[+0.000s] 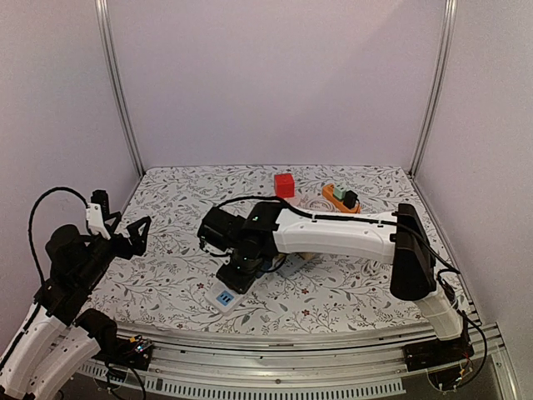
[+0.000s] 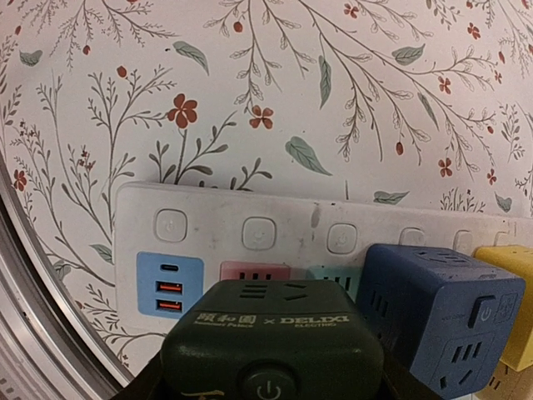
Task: Insert the plug
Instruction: Insert the plug into the socket.
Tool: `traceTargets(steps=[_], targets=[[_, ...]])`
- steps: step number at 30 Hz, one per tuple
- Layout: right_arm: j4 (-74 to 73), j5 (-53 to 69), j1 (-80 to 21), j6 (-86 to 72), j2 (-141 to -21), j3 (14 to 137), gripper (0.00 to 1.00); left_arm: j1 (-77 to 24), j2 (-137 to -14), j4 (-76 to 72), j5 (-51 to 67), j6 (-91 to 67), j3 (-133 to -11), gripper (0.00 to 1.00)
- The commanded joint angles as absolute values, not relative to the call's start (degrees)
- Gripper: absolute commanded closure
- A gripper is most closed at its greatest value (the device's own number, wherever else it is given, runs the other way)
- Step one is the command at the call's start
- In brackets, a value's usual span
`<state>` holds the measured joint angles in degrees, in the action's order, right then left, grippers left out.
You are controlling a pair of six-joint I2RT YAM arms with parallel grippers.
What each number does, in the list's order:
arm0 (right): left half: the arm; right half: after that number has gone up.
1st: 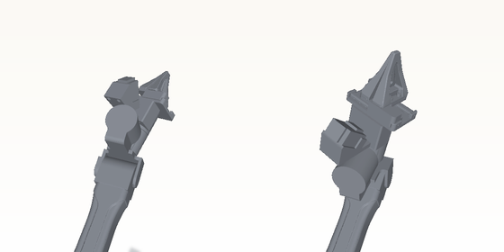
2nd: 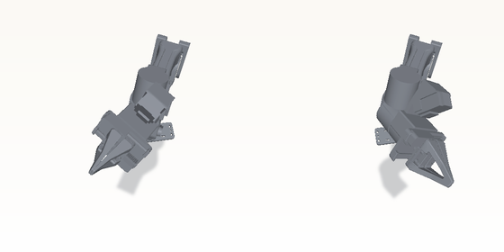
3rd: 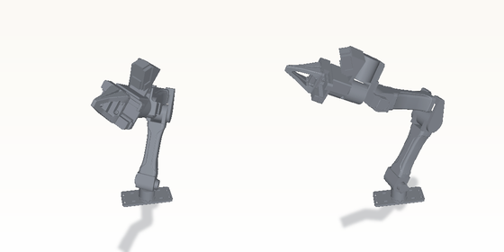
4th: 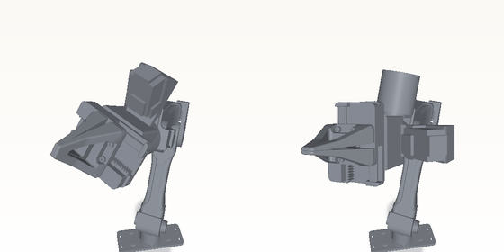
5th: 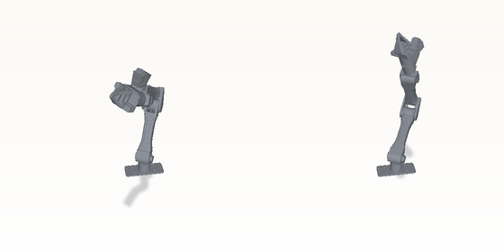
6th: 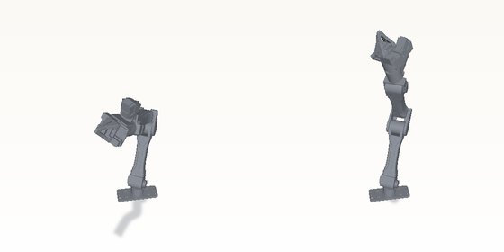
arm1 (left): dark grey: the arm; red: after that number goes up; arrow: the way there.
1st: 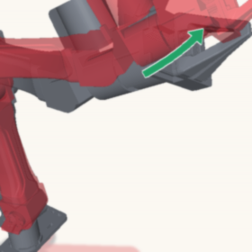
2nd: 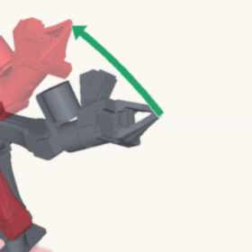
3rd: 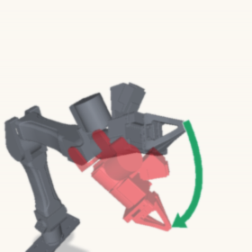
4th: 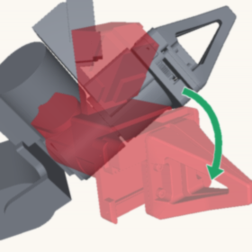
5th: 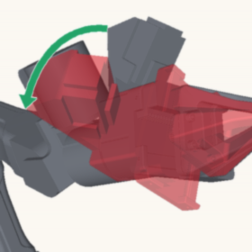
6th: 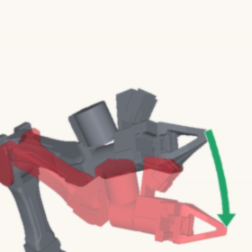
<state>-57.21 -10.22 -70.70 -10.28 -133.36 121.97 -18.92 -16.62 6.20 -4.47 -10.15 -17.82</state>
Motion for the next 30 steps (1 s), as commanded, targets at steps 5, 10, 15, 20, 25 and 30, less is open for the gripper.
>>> traceTargets(steps=[5, 10, 15, 20, 25, 30], targets=[[-54.84, -5.68, -70.48, -10.49, -133.41, 124.69, 1.0, -17.98, -16.62, 5.17, -4.01, -10.43, -16.96, 0.0], [-54.46, -5.64, -70.12, -10.18, -134.67, 123.55, 1.0, -17.8, -16.37, 5.19, -4.04, -10.32, -16.96, 0.01], [-54.48, -6.32, -69.96, -10.93, -135.0, 122.39, 1.0, -17.74, -16.19, 5.18, -3.96, -10.38, -16.86, 0.01], [-54.48, -6.87, -69.94, -10.75, -135.59, 121.65, 1.0, -17.64, -16.18, 5.18, -3.93, -10.39, -16.87, 0.01], [-53.57, -5.65, -69.88, -11.12, -136.67, 120.95, 1.0, -17.57, -16.0, 5.15, -3.93, -10.39, -16.87, 0.01], [-53.06, -5.18, -69.92, -11.34, -137.75, 120.59, 1.0, -17.38, -16.03, 5.18, -3.95, -10.39, -16.87, 0.01]])
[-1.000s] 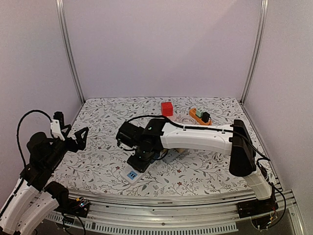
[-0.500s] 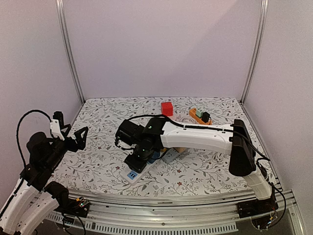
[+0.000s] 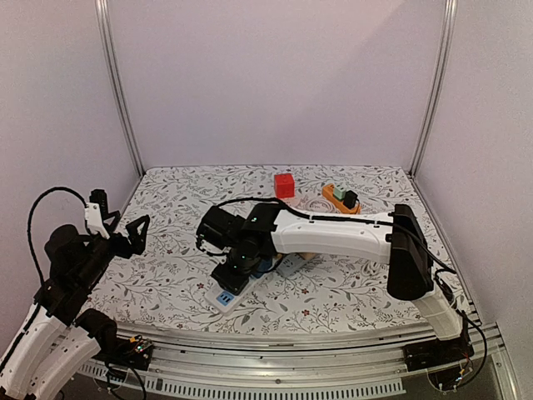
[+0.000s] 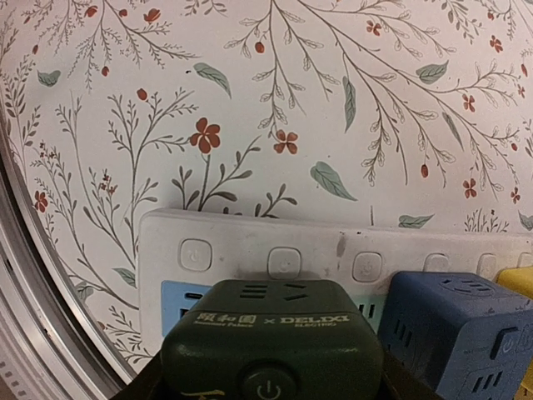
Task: Insert the plug
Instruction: Insert the plug into the socket.
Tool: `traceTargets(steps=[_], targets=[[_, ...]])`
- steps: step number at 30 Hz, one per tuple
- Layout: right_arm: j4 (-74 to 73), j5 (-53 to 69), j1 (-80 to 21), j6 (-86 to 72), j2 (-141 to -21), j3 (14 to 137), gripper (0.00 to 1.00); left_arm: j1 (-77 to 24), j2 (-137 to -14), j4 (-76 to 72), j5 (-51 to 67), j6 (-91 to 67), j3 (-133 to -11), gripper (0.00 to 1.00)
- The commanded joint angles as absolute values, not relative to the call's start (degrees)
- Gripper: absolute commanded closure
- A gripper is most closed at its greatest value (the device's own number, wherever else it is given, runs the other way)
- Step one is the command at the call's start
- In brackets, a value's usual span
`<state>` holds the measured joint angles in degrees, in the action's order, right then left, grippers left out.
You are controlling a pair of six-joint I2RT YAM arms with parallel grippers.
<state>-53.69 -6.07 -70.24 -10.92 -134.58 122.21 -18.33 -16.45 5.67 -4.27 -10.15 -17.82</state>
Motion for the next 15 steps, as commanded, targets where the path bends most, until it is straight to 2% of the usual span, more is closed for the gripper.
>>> traceTargets(steps=[1, 15], targets=[[-53.08, -5.53, -69.88, -11.4, -137.66, 120.16, 1.0, -17.31, -16.0, 5.14, -3.93, -10.4, -16.87, 0.0], [-52.76, -4.09, -69.56, -12.71, -139.44, 108.34, 1.0, -16.93, -16.56, 5.1, -3.84, -10.28, -16.83, 0.0]])
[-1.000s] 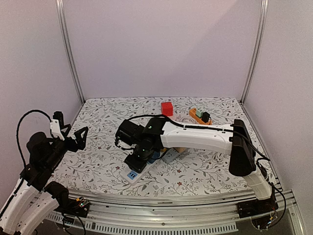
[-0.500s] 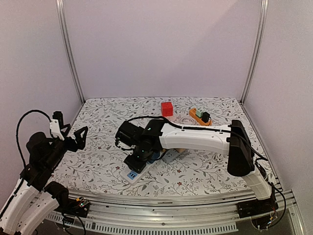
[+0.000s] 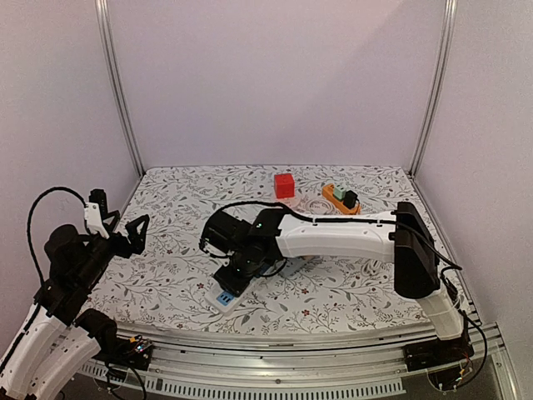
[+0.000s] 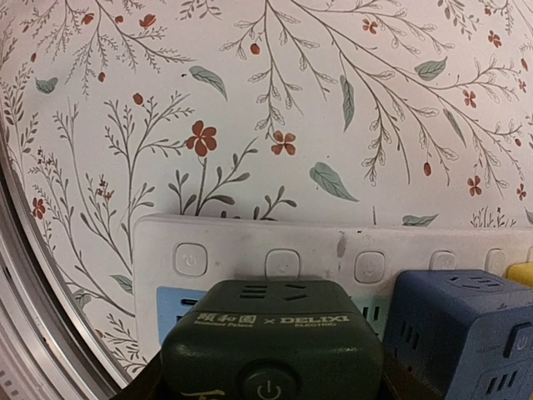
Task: Insert the plug
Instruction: Insert the plug into the socket.
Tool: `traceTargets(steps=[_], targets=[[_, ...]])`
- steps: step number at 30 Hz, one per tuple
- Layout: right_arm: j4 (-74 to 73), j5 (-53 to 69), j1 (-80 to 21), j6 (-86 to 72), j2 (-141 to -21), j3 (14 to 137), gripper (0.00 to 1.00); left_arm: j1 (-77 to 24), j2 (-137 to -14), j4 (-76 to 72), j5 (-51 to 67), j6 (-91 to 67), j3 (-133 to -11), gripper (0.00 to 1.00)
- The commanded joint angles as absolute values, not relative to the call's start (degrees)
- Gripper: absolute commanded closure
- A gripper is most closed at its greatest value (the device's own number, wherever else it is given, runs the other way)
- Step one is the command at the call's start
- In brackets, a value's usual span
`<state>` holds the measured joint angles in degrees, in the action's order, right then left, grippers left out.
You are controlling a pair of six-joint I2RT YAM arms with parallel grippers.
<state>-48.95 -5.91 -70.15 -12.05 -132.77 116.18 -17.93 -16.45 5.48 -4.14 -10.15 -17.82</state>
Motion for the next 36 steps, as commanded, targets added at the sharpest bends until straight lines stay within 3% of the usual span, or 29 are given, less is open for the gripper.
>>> traceTargets(steps=[1, 13, 17, 21, 31, 36], targets=[[-52.64, -4.31, -69.4, -12.96, -139.41, 107.46, 1.0, -16.86, -16.65, 5.08, -3.84, -10.31, -16.87, 0.01], [-53.49, -5.52, -68.91, -15.28, -139.65, 103.3, 1.0, -16.6, -17.63, 4.55, -3.6, -10.31, -16.61, 0.01], [-53.74, -5.13, -68.97, -14.27, -137.92, 106.7, 0.56, -16.36, -17.84, 4.55, -3.34, -10.25, -16.66, 0.01], [-53.94, -3.23, -69.07, -13.12, -135.72, 110.4, 0.04, -16.16, -18.0, 4.47, -3.12, -10.11, -16.61, 0.01], [-52.03, 1.74, -70.68, -9.77, -127.6, 116.26, 0.01, -15.85, -18.11, 4.11, -2.56, -9.77, -16.52, 0.01], [-52.01, -4.12, -70.18, -7.64, -120.33, 115.75, 0.01, -15.45, -18.3, 4.09, -2.2, -9.76, -16.51, 0.01]])
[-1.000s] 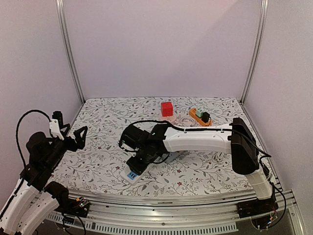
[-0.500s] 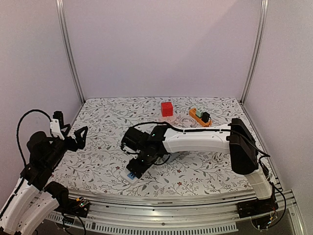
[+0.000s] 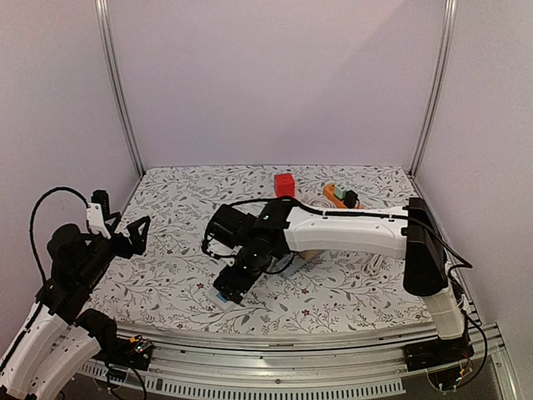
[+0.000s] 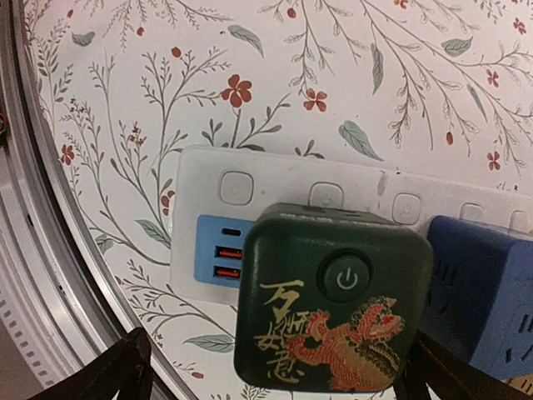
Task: Insert the plug
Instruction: Insert the plug into the socket, then reset both arms
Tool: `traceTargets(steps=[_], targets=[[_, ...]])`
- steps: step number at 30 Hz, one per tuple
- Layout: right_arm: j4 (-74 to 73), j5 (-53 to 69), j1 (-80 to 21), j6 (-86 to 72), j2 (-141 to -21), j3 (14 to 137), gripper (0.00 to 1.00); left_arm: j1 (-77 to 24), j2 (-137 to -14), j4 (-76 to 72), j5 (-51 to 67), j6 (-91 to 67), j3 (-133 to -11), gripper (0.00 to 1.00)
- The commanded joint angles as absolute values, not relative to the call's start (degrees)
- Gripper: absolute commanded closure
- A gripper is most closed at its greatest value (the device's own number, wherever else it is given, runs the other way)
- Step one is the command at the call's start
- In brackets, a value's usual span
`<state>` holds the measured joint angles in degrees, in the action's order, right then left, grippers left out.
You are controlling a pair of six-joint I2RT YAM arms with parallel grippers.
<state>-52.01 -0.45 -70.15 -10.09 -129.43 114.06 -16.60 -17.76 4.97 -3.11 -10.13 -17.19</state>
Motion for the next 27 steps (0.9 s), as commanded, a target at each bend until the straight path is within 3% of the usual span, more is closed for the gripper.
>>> traceTargets(steps=[1, 7, 12, 16, 21, 27], targets=[[-51.69, -7.22, -69.49, -7.91, -118.08, 114.87, 0.01, -15.3, -18.29, 4.05, -2.12, -9.82, -16.52, 0.01], [-42.13, -23.36, -55.67, -16.4, -98.04, 94.16, 0.01, -13.82, -18.54, 4.04, -2.07, -9.9, -16.42, 0.0], [-34.53, -24.29, -38.48, -23.11, -81.86, 74.31, 0.01, -10.85, -18.55, 4.13, -1.48, -10.02, -16.41, 0.0], [-30.11, -31.8, -27.29, -21.42, -70.26, 61.23, 0.01, -7.11, -19.05, 3.82, -0.48, -10.25, -16.34, 0.0], [-25.34, -31.04, -13.14, -19.86, -57.24, 48.02, 0.01, -2.75, -20.63, 3.21, 1.04, -10.57, -15.96, 0.01], [-18.48, -39.43, -10.37, -18.91, -48.88, 36.13, 0.01, 2.03, -23.66, 2.35, 2.7, -10.7, -15.65, 0.0]])
